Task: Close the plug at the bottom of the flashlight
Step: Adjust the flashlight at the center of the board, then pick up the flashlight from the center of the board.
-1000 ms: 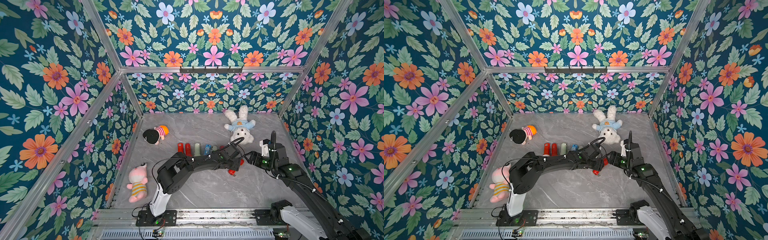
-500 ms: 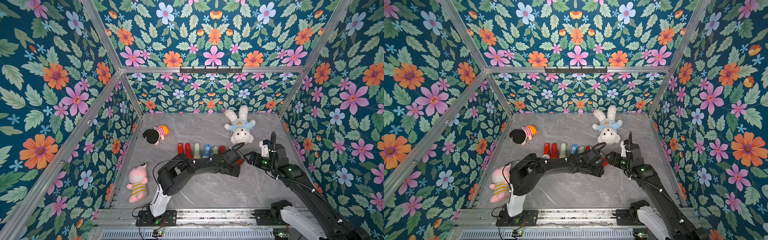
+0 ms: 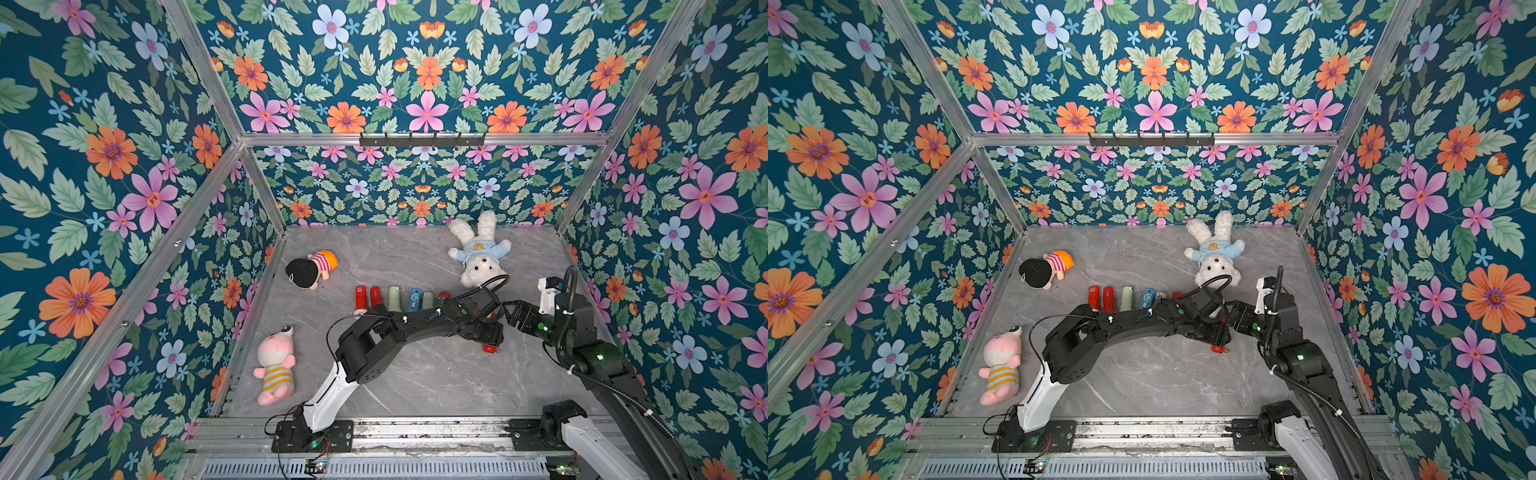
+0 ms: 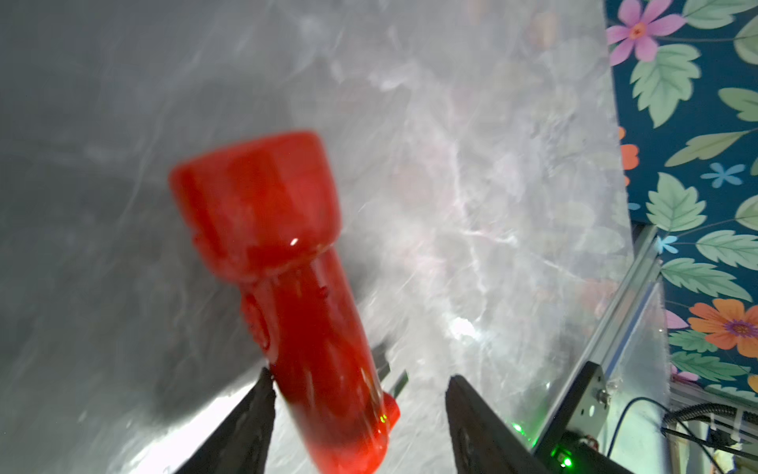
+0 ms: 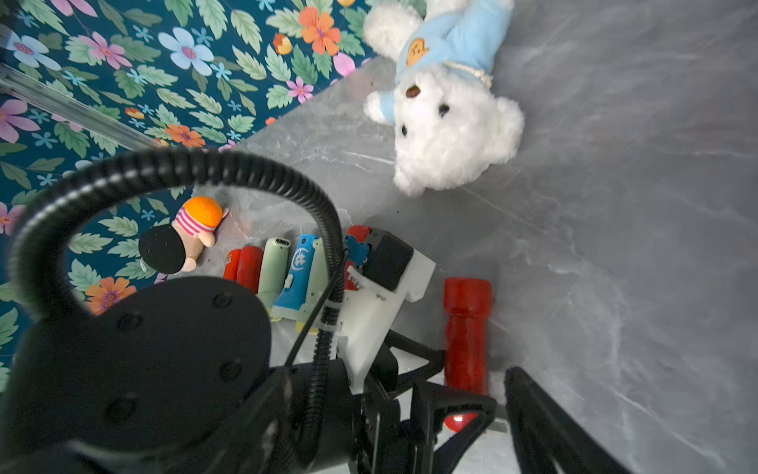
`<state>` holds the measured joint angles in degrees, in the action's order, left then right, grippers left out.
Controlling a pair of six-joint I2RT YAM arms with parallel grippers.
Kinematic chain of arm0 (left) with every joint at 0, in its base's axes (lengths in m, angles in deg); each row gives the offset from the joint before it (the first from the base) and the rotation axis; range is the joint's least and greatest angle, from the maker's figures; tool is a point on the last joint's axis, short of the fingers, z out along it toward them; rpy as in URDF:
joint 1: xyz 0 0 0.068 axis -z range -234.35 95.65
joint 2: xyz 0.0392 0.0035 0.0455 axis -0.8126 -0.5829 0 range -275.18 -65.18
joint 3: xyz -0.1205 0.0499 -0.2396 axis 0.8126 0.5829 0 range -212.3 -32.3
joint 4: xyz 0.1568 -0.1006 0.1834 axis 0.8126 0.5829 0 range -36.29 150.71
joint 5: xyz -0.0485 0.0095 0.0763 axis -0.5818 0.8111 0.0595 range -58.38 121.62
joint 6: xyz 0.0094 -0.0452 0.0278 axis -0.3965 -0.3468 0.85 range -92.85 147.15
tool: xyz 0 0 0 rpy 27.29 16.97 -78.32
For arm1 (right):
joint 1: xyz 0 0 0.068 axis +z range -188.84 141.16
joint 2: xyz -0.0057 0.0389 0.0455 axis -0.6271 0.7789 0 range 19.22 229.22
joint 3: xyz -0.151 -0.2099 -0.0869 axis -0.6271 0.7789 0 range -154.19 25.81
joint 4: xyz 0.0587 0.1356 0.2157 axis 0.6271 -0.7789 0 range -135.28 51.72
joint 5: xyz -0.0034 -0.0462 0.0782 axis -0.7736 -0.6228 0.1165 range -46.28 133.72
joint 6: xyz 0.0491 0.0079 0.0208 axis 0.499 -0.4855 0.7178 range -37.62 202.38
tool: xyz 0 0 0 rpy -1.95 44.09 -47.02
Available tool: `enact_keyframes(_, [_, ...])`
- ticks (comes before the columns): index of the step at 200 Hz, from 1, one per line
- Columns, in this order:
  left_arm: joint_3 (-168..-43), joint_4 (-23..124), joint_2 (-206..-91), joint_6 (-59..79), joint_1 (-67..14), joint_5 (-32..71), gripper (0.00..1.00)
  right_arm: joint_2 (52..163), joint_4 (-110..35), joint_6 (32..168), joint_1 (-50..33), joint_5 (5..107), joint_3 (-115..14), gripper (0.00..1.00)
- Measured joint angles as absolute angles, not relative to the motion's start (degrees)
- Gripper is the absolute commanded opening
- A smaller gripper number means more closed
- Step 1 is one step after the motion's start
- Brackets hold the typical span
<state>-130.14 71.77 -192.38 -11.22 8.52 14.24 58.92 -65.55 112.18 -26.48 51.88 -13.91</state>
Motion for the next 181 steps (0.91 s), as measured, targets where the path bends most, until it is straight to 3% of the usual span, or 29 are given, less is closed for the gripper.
enact_keyframes(75, [-137.47,76.60,-193.27,-9.34,5.51,11.00,0.64,53.46,-71.56,109.88,-26.85,49.61,-13.04,0.81])
enact_keyframes(129, [-142.63,84.82,-189.49,8.30,5.18,19.70,0.63,48.98,-74.31,109.69,-26.98,49.10,-14.77,0.74])
enact_keyframes(181, [-134.06,85.76,-182.06,23.58,4.48,26.67,0.63,59.34,-76.76,110.69,-31.90,54.70,-19.09,0.74])
